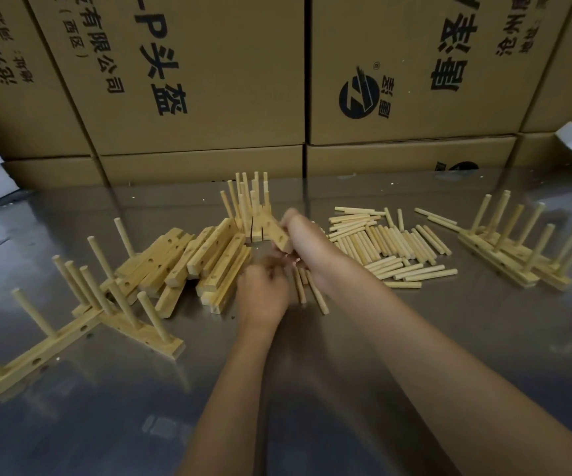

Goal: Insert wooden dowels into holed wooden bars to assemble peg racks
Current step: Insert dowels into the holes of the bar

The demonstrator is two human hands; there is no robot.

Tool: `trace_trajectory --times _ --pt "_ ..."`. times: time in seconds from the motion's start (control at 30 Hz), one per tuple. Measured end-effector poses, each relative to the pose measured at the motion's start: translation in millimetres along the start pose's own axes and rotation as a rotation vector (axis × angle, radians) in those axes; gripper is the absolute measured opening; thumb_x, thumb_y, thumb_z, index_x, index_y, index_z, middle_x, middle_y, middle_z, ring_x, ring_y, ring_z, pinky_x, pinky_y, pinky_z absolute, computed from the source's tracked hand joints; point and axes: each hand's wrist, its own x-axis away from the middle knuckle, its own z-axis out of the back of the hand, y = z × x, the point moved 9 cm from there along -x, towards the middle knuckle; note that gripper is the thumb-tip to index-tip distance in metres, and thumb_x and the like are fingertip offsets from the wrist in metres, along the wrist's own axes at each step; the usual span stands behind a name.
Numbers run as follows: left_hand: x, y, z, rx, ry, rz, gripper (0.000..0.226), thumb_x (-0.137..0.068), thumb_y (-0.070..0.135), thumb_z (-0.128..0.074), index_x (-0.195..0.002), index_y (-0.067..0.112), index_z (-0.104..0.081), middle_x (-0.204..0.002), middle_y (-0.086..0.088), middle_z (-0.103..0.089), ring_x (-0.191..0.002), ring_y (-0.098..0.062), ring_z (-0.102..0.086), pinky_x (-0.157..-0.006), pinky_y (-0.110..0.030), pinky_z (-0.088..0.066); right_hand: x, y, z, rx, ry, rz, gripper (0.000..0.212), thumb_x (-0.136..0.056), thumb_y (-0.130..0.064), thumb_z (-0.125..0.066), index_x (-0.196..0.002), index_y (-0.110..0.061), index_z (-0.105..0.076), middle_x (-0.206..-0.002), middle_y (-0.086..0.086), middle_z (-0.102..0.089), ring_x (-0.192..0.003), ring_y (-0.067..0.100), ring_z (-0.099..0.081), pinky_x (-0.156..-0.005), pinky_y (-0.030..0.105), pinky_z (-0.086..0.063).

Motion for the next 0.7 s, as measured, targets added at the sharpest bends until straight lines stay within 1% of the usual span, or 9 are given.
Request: trace_trajectory --times 0.1,0.17,0.23,0.3,0.37,0.43,0.5,0.57,0.7 --pt "-1 -2 6 0.384 0.044 0.096 0.032 -0.101 0.025 -0.044 -0.114 0.016 -0.073 -0.108 0.002 -0.072 -0.103 -0.012 -0.063 -0.083 -0.027 -0.042 24 8 17 -0.112 -0.036 0.017 0.04 -0.096 -0.025 -0.028 -0.072 -0.014 -0.059 -0.064 0.002 -0.058 -0.056 0.014 -0.048 -0.055 0.028 -0.036" --pt "1 0 -3 0.685 -0.044 0.173 0.041 -0.103 0.038 -0.04 -0.116 0.013 -0.07 -0.109 0.0 -0.073 -0.101 -0.015 -0.065 -0.087 -0.032 -0.046 37 22 16 -0.162 -0.111 0.005 0.042 -0.095 -0.025 -0.027 -0.071 -0.013 -0.059 -0.063 0.003 -0.057 -0.055 0.015 -0.048 -0.055 0.031 -0.036" --pt "10 4 -17 0.859 -0.158 0.226 0.048 -0.104 0.047 -0.039 -0.112 0.01 -0.068 -0.095 -0.007 -0.072 -0.081 -0.024 -0.062 -0.071 -0.037 -0.049 48 39 9 -0.258 -0.204 -0.023 0.039 -0.096 -0.027 -0.027 -0.081 -0.013 -0.061 -0.065 0.004 -0.058 -0.054 0.014 -0.049 -0.052 0.029 -0.036" --pt "18 4 -25 0.894 -0.202 0.277 0.044 -0.102 0.05 -0.043 -0.103 0.014 -0.069 -0.085 -0.009 -0.068 -0.072 -0.027 -0.06 -0.06 -0.037 -0.048 55 53 4 -0.263 -0.242 -0.039 0.036 -0.099 -0.03 -0.032 -0.097 -0.016 -0.064 -0.071 0.004 -0.065 -0.059 0.014 -0.053 -0.05 0.027 -0.038" --pt "20 -3 -19 0.904 -0.119 0.329 0.039 -0.102 0.047 -0.045 -0.096 0.017 -0.068 -0.073 0.0 -0.065 -0.063 -0.016 -0.063 -0.058 -0.031 -0.05 54 60 14 0.006 -0.138 0.009 0.035 -0.099 -0.034 -0.041 -0.089 -0.019 -0.07 -0.072 -0.001 -0.07 -0.061 0.01 -0.058 -0.049 0.022 -0.04" --pt "17 -11 -10 0.87 -0.018 0.368 0.037 -0.103 0.047 -0.044 -0.094 0.02 -0.068 -0.062 0.007 -0.059 -0.054 -0.009 -0.056 -0.056 -0.026 -0.046 52 48 39 0.394 0.133 0.217 0.028 -0.096 -0.027 -0.049 -0.082 -0.015 -0.071 -0.076 -0.001 -0.069 -0.073 0.009 -0.061 -0.058 0.022 -0.043" --pt "17 -16 -4 0.808 0.026 0.391 0.038 -0.103 0.049 -0.043 -0.098 0.022 -0.069 -0.059 0.008 -0.055 -0.054 -0.009 -0.049 -0.054 -0.026 -0.041 61 34 51 0.749 0.343 0.441 0.016 -0.094 -0.024 -0.052 -0.093 -0.016 -0.066 -0.09 -0.004 -0.063 -0.09 0.011 -0.053 -0.072 0.027 -0.042" --pt "19 -18 -3 0.81 0.037 0.423 0.039 -0.103 0.049 -0.042 -0.105 0.023 -0.07 -0.063 0.007 -0.055 -0.055 -0.009 -0.047 -0.054 -0.027 -0.039 62 38 53 0.962 0.359 0.472 0.016 -0.095 -0.03 -0.054 -0.107 -0.021 -0.06 -0.101 -0.006 -0.056 -0.099 0.012 -0.047 -0.079 0.028 -0.043" --pt "22 -20 -8 0.861 -0.001 0.507 0.037 -0.1 0.045 -0.045 -0.101 0.021 -0.073 -0.066 0.003 -0.051 -0.053 -0.011 -0.045 -0.053 -0.027 -0.038 60 44 65 0.962 0.284 0.383 0.02 -0.09 -0.018 -0.057 -0.109 -0.021 -0.054 -0.1 -0.006 -0.054 -0.095 0.017 -0.053 -0.071 0.031 -0.043"
